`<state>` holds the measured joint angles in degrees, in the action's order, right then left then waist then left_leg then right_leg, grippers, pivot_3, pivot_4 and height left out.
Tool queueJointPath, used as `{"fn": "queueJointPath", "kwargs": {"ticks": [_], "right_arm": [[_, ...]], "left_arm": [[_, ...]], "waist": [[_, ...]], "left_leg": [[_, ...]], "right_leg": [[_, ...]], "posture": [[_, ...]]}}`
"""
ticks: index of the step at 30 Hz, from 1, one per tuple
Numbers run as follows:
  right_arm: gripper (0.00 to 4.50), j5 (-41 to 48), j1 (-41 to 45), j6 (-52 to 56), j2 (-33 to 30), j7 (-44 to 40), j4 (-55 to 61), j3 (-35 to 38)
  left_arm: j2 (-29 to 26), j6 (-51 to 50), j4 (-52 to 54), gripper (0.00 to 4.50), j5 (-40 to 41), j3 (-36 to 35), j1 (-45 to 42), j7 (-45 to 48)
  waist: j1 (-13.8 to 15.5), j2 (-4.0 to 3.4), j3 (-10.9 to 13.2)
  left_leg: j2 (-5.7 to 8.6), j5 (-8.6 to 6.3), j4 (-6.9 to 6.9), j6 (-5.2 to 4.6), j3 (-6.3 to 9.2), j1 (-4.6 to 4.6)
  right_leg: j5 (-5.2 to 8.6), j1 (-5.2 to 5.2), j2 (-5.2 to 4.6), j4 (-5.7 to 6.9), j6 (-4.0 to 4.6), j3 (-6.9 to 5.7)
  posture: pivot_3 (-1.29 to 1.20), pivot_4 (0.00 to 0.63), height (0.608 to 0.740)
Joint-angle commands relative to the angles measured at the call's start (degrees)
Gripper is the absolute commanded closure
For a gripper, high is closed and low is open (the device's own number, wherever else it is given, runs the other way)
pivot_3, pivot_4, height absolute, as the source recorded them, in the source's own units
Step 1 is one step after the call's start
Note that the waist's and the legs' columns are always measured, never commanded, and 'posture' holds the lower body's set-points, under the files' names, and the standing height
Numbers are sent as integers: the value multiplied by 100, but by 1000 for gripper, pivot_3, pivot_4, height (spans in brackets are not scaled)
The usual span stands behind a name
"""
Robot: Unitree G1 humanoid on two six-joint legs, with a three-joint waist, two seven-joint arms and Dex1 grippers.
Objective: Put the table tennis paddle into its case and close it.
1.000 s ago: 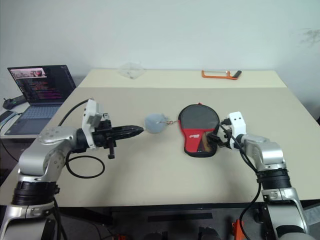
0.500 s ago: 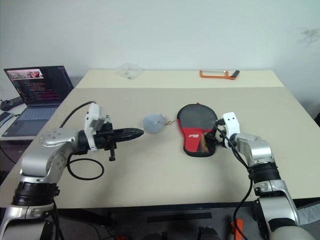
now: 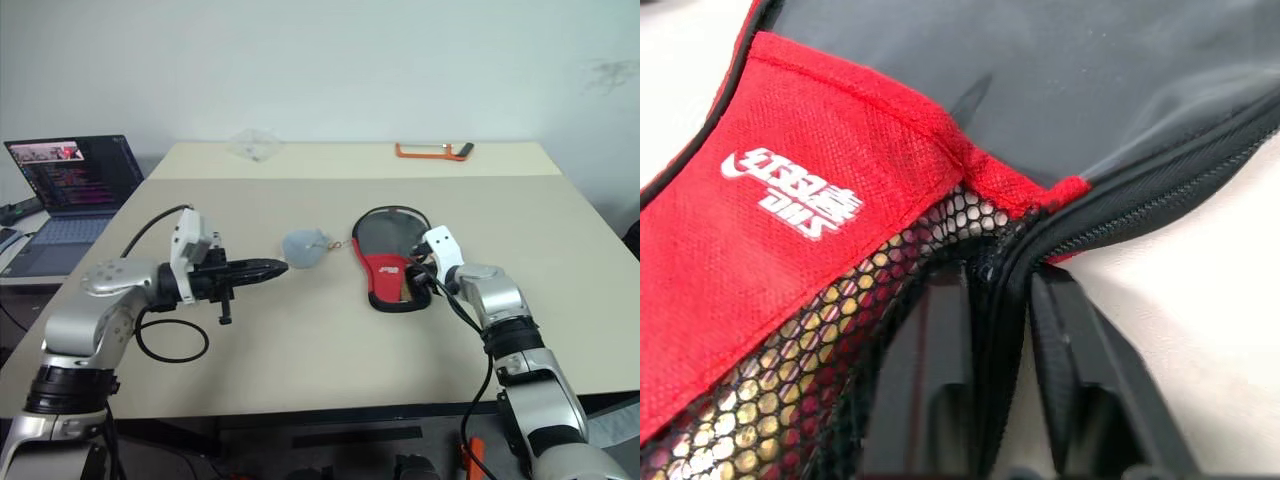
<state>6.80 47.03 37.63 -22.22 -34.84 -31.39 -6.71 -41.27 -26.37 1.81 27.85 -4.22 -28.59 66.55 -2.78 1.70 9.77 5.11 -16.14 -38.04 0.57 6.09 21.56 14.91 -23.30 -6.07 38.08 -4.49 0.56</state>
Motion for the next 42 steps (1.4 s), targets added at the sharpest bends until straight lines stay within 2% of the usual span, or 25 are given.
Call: {"fn": "queueJointPath", "kwargs": {"ticks": [1,4,8,14,23,36,42], "right_arm": [[4485,-46,-18,97,163,-107,-388,-60],[4485,44,19,202,211,-276,-221,-21],[4485,327,-51,710,278,-578,578,-20],[4485,569,-214,1387,416,-600,1648,-17],[4485,994,-1246,2669,931,-96,3792,-264],[4485,1465,-2527,4134,900,751,5727,422],[4485,1727,-2824,4730,1175,1028,6238,707]], "left_arm": [[-172,-103,372,4500,84,-18,168,54],[-254,-240,570,4500,165,-14,328,133],[-463,-495,978,4500,410,7,633,412],[-640,-601,1183,4500,527,35,797,606],[-799,-600,1347,4500,612,209,926,940],[-807,-609,1254,4500,639,494,715,1139],[-816,-581,1183,4500,619,602,621,1218]], "waist": [[-33,2,-2],[-48,1,-2],[-56,0,-1],[-59,-1,0],[-46,-4,2],[80,-5,1],[96,-5,1]], "left_leg": [[-1,0,2,0,-2,-9],[-5,-1,8,-2,-7,-18],[-18,-2,9,1,-11,-10],[-68,-16,9,25,-34,30],[-84,-24,9,37,-45,45],[-82,-25,9,37,-41,45],[-83,-25,9,36,-43,45]], "right_leg": [[0,7,1,0,1,2],[-1,11,5,1,1,10],[-2,-1,16,-3,3,14],[-11,-53,64,-8,23,29],[-13,-79,83,-5,33,41],[-12,-76,83,-8,33,36],[-12,-74,84,-8,33,37]], "posture": [[0,150,740],[0,150,740],[0,150,740],[0,150,740],[0,150,740],[0,150,740],[0,150,740]]}}
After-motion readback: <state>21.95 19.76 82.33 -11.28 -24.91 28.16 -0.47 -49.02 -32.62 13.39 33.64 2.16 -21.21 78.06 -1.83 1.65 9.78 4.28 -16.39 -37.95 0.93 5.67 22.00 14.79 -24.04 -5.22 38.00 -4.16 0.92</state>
